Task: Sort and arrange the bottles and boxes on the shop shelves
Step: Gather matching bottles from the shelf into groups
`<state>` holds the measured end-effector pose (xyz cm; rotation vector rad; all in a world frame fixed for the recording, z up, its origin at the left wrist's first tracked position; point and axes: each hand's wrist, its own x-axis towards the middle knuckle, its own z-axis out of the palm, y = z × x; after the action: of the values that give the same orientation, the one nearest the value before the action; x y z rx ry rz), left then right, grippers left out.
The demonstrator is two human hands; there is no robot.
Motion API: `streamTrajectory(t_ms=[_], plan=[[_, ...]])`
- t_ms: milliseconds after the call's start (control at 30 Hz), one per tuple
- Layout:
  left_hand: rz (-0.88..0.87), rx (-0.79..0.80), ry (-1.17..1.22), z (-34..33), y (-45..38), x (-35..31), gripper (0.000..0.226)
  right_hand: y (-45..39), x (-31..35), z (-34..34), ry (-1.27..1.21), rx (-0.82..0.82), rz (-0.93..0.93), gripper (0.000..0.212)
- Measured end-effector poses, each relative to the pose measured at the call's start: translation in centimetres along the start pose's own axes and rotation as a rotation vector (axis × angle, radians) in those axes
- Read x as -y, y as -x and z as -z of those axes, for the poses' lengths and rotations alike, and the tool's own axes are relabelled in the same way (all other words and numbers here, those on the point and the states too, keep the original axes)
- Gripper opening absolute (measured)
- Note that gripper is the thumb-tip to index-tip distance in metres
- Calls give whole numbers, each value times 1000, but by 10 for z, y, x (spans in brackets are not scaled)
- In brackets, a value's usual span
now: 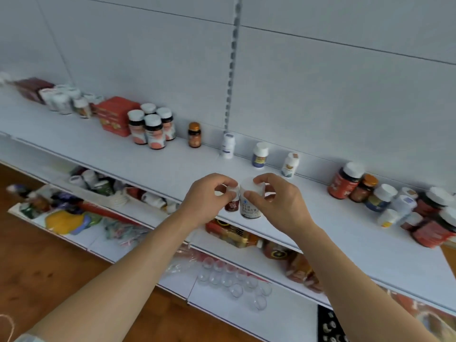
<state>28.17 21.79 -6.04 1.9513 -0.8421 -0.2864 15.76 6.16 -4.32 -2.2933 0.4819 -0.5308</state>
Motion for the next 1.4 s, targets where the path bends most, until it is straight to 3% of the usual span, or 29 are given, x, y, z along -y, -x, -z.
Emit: streamTrajectory(t_ms=[400,900,1400], plan=[[148,-225,-56,146,-37,87,23,-123,85,-137,-43,147,239,35],[252,-392,-63,308,-87,191,23,-253,192,-291,-61,273,366,33],[211,-369,-63,513,-100,325,23,-299,329,-472,11,178,332,37]])
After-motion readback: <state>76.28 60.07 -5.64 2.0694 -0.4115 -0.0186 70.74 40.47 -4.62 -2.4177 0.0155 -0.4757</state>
